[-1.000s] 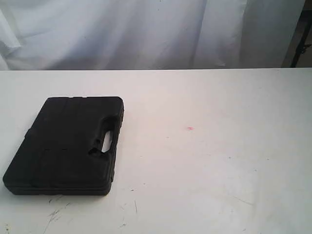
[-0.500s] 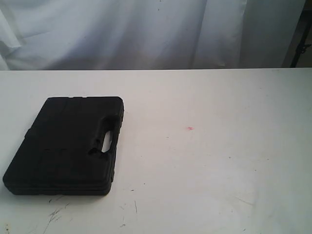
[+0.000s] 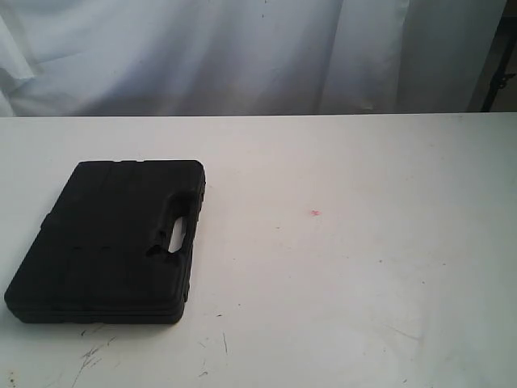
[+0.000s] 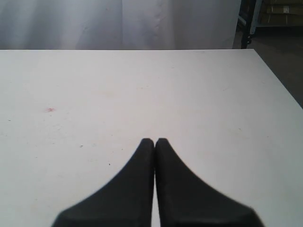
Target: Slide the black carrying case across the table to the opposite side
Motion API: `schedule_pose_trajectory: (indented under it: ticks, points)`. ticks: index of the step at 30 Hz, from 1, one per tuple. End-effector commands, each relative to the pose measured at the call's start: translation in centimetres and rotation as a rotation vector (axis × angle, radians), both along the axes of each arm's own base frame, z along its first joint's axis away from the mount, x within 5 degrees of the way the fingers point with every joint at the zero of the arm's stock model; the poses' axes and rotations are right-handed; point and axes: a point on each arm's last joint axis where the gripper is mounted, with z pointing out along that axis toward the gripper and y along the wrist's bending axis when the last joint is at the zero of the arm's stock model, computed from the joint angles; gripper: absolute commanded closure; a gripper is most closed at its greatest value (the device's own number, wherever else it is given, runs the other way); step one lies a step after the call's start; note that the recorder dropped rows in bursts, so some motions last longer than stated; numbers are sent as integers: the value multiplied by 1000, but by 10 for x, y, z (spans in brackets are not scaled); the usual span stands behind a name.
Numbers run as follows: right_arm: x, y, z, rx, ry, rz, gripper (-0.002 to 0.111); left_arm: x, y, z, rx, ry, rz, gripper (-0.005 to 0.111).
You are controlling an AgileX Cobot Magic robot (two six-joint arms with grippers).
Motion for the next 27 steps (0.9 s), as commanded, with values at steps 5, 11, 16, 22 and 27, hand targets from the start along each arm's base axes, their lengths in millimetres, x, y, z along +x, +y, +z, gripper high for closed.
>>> schedule_pose_trajectory:
  ticks: [5,11,16,22,27]
  points:
    - [0,-1,0,-5,-17,-7,108,-2,0,9,-71,6,-13,107]
    - [0,-1,0,-5,-17,-7,108,-3,-2,72,-70,72,-29,107]
    - [0,-1,0,-5,-17,-7,108,21,-2,106,-77,249,-37,107]
    - [0,-1,0,-5,-17,-7,108,66,-5,114,-75,743,-85,107]
    - [0,-1,0,-5,-17,-7,108,97,-8,97,-155,892,-119,107]
